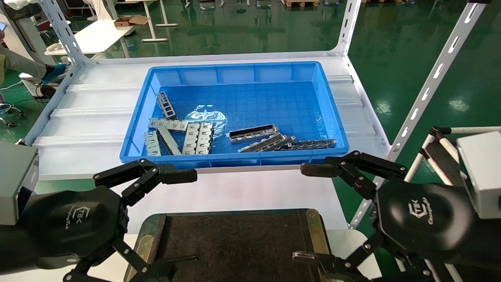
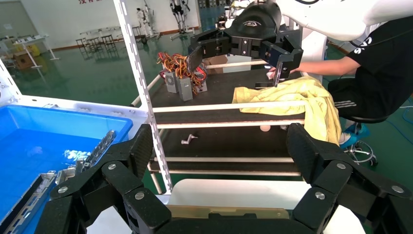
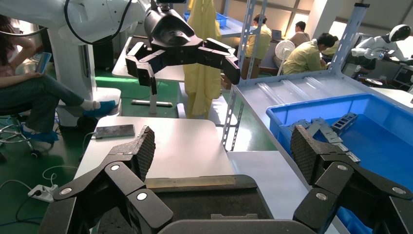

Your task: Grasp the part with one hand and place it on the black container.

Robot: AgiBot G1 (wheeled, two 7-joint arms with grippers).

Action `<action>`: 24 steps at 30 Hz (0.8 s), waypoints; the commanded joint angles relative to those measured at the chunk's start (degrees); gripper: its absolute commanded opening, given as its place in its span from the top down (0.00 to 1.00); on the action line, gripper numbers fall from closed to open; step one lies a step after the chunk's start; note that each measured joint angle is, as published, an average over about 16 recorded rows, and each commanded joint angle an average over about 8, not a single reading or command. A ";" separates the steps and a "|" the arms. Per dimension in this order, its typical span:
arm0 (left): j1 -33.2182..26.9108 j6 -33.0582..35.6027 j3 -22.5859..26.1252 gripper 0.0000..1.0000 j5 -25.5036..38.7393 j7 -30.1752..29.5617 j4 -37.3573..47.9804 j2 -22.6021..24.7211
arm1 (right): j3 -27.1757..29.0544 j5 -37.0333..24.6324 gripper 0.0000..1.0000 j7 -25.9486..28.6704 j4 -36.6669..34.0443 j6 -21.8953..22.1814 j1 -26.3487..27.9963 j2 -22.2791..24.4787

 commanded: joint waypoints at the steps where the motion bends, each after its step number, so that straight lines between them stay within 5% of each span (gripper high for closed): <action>1: 0.00 0.00 0.00 0.00 0.00 0.00 0.00 0.00 | 0.00 0.00 0.00 0.00 0.00 0.00 0.00 0.00; 24: 0.00 0.00 0.00 0.00 0.00 0.00 0.00 0.00 | 0.00 0.00 0.00 0.00 0.00 0.00 0.00 0.00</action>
